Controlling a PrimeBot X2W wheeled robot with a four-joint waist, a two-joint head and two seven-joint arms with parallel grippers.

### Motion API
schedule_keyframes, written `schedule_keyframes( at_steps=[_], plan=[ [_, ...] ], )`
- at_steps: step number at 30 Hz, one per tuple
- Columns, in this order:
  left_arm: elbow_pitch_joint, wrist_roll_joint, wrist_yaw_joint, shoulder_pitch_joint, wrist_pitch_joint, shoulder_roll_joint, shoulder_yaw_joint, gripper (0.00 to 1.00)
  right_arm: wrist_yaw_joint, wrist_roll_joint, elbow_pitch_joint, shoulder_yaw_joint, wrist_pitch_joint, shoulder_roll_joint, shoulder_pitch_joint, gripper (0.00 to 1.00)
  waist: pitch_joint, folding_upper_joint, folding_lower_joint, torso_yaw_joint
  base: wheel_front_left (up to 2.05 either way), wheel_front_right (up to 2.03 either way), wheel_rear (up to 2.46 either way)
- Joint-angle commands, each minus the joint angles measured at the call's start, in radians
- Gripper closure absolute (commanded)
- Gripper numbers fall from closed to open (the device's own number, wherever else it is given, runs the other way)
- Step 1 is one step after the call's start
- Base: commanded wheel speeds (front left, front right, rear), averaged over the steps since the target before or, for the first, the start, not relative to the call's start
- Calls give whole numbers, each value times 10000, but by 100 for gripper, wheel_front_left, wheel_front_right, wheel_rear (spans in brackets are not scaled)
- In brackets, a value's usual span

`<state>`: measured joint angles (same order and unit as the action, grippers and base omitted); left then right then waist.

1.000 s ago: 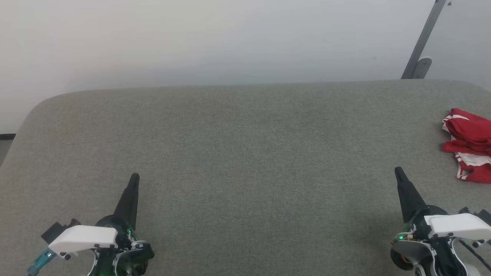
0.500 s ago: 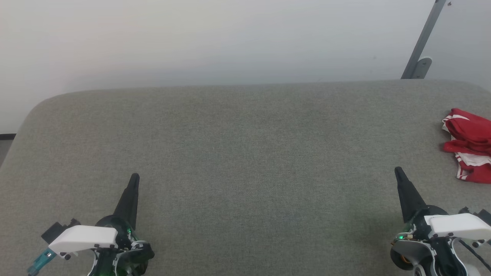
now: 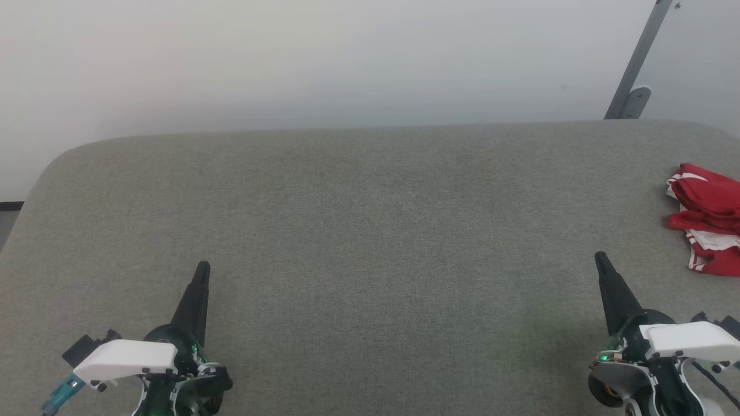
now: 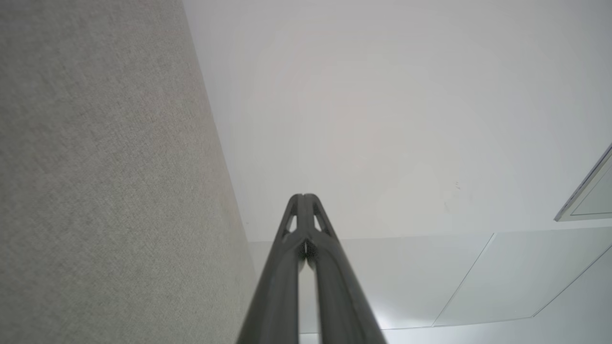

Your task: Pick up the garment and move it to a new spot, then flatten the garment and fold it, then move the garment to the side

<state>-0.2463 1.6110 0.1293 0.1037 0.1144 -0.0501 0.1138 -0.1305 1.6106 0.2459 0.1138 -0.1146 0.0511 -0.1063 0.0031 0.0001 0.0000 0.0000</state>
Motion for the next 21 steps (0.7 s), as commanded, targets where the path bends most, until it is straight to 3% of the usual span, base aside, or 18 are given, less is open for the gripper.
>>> schedule_keyframes(
  at_steps=[1,21],
  plan=[
    [10,35,25,114,30,27,-1,100,-4,44,-32,11,-16,-38,-43,100,0,-1,0,0,0,0,0],
    [10,36,25,114,29,27,1,100,-4,45,-32,11,-15,-38,-43,100,0,-1,0,0,0,0,0]
  ],
)
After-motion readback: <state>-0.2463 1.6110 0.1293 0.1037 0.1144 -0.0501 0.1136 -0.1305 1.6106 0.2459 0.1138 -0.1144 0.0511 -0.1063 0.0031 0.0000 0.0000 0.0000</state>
